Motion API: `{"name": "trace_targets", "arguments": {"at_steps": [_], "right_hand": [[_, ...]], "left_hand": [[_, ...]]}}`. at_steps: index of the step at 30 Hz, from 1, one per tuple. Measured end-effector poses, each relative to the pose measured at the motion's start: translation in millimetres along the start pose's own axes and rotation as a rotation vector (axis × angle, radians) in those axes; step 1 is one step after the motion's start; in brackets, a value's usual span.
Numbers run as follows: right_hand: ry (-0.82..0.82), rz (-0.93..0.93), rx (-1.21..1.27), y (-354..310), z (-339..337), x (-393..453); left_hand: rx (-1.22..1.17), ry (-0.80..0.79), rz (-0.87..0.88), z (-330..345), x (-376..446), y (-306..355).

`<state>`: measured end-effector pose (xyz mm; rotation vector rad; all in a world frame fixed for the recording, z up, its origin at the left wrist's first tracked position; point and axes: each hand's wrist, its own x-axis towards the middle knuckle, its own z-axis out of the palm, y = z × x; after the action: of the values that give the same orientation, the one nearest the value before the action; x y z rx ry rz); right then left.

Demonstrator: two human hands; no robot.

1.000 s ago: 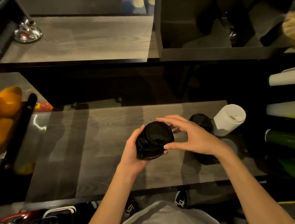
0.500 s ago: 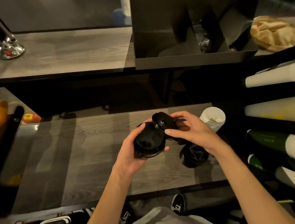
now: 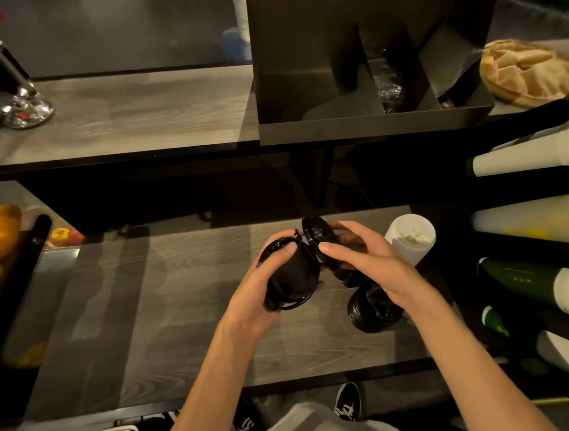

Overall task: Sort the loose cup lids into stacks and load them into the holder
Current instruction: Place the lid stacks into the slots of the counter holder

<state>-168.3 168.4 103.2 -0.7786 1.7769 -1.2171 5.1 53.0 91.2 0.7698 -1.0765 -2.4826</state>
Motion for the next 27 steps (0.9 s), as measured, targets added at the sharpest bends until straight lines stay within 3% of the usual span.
{"name": "trace_targets", "arguments": {"at_steps": [4,10,17,27], "right_hand": [[0.045,-0.117,-0.123,-8,2,-4],[-0.099,-0.337,-0.398,-19,12,-11],[-0.220,-0.359,-0.623,-26,9,-6],[-0.279,-0.371,-0.620,-26,4,4]], "left_hand": [[-0.181,0.069,-0.023,-6,4,-3],[-0.301,0.132,-0.106,-9,8,-9],[-0.275,0.079,-0.201,-15,14,-12],[-0.190,0.139,-0.210,-1,12,-4]]}}
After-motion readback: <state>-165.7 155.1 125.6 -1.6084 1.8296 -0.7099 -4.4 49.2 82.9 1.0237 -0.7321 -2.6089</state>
